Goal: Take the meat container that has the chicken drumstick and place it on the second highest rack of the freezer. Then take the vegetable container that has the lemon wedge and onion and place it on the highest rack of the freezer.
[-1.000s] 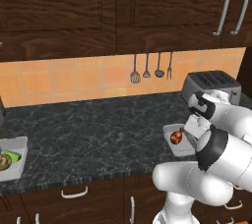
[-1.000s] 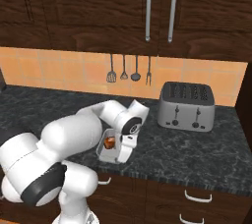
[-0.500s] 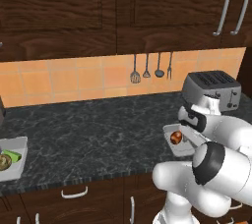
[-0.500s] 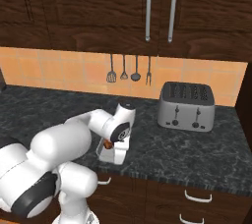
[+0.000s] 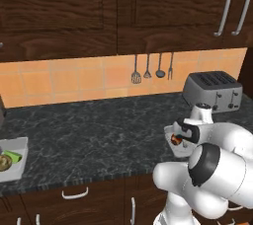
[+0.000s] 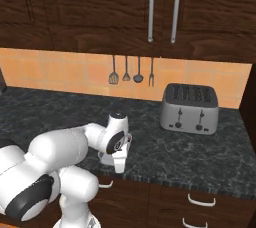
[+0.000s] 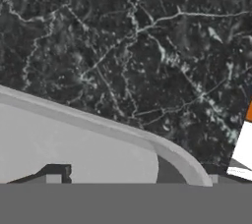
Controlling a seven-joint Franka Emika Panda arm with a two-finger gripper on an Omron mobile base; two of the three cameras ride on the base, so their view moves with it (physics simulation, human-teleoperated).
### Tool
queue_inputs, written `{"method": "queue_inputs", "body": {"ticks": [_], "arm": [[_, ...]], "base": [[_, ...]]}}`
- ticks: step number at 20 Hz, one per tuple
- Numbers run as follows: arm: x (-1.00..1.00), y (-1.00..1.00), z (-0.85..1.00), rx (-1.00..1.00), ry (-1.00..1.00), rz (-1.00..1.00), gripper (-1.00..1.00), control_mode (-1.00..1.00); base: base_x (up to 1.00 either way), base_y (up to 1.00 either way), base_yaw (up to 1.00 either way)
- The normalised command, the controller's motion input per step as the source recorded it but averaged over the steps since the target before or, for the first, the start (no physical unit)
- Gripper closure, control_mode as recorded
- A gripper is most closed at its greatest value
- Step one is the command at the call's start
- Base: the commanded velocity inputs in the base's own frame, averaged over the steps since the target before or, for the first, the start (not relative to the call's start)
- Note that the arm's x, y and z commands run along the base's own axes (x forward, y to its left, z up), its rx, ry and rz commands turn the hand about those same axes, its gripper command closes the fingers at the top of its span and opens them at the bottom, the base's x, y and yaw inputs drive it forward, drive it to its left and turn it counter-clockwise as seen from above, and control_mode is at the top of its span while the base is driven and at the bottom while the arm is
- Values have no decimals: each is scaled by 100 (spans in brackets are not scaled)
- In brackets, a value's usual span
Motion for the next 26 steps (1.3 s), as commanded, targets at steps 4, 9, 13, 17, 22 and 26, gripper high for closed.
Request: {"method": "queue_inputs", "body": {"ticks": [4,9,13,17,22,26], "arm": [[8,9,-92,-19,13,0,-100,-100],[2,8,-91,-8,23,0,100,-100],[0,-2,-34,8,2,0,100,-100],[-16,-8,-1,11,-22,0,100,-100],[-12,5,1,0,-35,3,100,-100],[0,19,0,0,-7,4,100,-100]], "base": [[0,0,0],[0,0,0],[0,0,0],[0,0,0],[0,0,0],[0,0,0]]}}
